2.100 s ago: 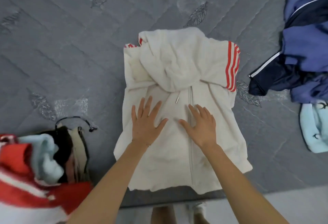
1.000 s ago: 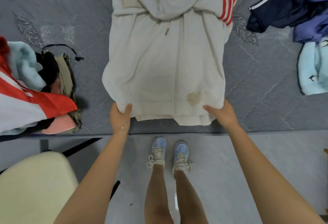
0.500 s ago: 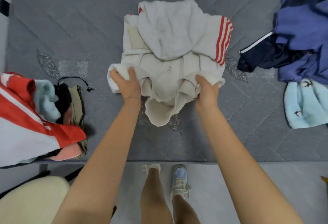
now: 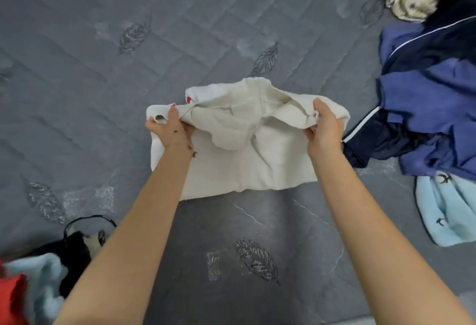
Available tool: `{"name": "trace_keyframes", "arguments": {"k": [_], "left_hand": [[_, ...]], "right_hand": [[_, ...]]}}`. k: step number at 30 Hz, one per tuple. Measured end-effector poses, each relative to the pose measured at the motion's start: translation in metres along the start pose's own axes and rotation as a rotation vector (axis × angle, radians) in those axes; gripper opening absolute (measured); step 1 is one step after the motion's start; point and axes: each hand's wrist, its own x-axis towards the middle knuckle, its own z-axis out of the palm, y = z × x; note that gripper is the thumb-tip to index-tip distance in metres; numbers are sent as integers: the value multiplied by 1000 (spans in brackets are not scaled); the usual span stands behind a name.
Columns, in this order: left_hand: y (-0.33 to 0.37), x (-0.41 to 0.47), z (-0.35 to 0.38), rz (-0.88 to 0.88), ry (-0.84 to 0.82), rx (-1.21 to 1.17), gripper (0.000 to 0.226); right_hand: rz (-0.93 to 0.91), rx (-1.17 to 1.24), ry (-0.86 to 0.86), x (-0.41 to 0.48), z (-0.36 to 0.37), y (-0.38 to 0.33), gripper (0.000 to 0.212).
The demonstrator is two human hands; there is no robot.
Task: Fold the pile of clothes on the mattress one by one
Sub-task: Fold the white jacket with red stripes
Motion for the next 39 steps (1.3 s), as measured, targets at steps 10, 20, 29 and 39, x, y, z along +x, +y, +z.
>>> {"name": "trace_keyframes", "arguments": {"k": [10,20,29,39], "left_hand": [[-2,83,50,-16,-13,-3,56],[-82,77,28,615,-536,1835,67],[-92,75,34,722,-343,1929,71],[-138,63,24,844,-709,2144,80]], "right_hand": [[97,-123,-280,86,51,-14,35],[-362,-1527,-282,144,8,31,77],[-208,-1235,-230,174,-24,42,122],[-211,-1147,-290,185,-19,38,70]]}}
